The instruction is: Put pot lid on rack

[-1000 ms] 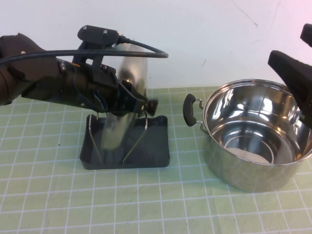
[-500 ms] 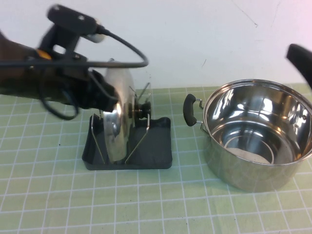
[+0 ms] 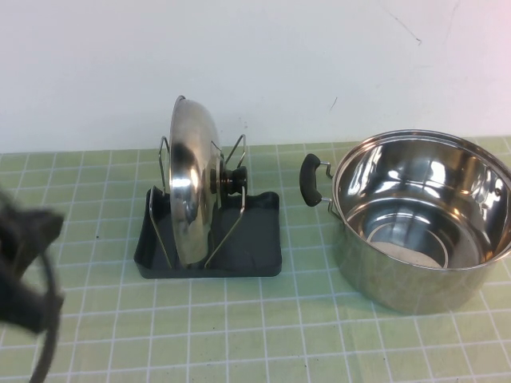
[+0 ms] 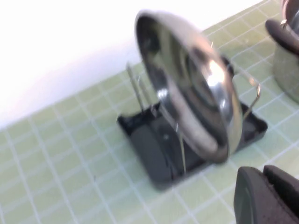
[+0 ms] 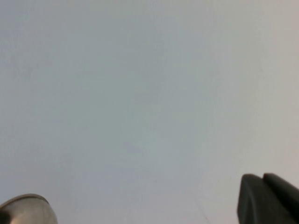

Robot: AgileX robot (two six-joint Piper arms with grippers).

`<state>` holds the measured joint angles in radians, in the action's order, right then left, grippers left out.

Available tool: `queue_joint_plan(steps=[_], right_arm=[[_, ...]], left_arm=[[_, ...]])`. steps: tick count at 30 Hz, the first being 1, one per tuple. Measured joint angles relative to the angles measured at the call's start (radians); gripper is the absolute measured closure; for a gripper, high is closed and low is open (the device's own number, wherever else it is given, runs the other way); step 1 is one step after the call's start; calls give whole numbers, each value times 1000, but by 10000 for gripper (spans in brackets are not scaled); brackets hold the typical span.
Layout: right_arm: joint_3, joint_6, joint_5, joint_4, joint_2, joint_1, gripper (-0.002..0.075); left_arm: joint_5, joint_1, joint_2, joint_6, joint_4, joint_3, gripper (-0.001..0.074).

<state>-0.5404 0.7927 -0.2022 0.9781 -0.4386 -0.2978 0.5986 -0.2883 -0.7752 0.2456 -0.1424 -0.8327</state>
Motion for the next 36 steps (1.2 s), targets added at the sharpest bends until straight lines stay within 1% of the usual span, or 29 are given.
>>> queue_joint_plan(steps=[3, 8, 11, 15, 18, 29, 33, 36], right_arm=[[49, 1, 4, 39, 109, 0, 725], [106, 25, 10, 68, 208, 0, 727], [130, 33, 10, 70, 222, 0, 727], [148, 45, 14, 74, 223, 0, 727], [150, 45, 18, 76, 223, 0, 727], [150, 52, 19, 76, 223, 0, 727], [150, 147, 18, 76, 223, 0, 727], [150, 187, 12, 78, 223, 0, 727]], left_arm=[[-21, 0, 137, -144, 82, 127, 733], [-23, 0, 359, -407, 247, 286, 733], [-19, 0, 480, -471, 314, 348, 733], [-6, 0, 608, -488, 343, 407, 734], [1, 0, 665, -488, 343, 439, 734], [11, 0, 682, -488, 339, 496, 734], [19, 0, 682, -501, 339, 503, 734], [19, 0, 682, -503, 339, 503, 734]])
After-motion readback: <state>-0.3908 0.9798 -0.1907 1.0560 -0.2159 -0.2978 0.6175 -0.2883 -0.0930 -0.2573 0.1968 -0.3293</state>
